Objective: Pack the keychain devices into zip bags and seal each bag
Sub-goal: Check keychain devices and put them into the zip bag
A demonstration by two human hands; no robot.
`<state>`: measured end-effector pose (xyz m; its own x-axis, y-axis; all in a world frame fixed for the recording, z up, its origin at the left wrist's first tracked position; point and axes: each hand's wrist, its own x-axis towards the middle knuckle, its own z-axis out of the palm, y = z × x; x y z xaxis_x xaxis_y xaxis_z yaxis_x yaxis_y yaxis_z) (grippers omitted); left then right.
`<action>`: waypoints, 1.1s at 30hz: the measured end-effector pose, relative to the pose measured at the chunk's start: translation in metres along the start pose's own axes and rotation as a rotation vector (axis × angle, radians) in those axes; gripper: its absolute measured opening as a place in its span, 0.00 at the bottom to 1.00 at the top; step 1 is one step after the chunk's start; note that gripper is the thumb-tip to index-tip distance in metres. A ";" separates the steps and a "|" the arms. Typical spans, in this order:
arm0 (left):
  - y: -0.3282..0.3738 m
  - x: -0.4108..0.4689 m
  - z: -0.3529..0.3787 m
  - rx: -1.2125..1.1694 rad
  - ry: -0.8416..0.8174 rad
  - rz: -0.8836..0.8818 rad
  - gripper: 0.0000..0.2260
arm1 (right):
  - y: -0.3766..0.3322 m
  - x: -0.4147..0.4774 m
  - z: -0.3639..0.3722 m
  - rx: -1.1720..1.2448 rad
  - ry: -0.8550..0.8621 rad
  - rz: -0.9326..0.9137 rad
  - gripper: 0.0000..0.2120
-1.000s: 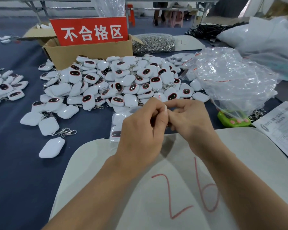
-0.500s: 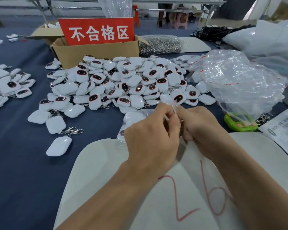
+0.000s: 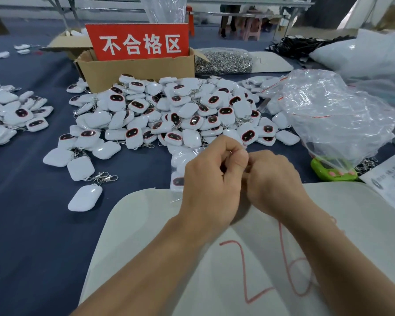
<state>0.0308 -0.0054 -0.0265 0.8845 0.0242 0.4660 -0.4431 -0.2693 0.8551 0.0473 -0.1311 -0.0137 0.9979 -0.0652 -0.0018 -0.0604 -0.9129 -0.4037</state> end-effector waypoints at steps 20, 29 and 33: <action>-0.037 0.044 -0.051 -0.079 0.374 -0.477 0.11 | 0.025 0.010 -0.014 -0.017 -0.188 -0.023 0.27; -0.038 0.040 -0.052 0.537 0.331 -0.305 0.06 | 0.033 0.014 -0.014 0.171 0.262 0.095 0.18; -0.050 0.039 -0.052 0.655 -0.039 -0.209 0.27 | 0.029 0.011 -0.015 0.260 0.731 0.097 0.15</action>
<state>0.0798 0.0594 -0.0397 0.9519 0.1075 0.2871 -0.0937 -0.7897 0.6063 0.0566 -0.1644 -0.0123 0.7131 -0.4714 0.5189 -0.0487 -0.7717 -0.6342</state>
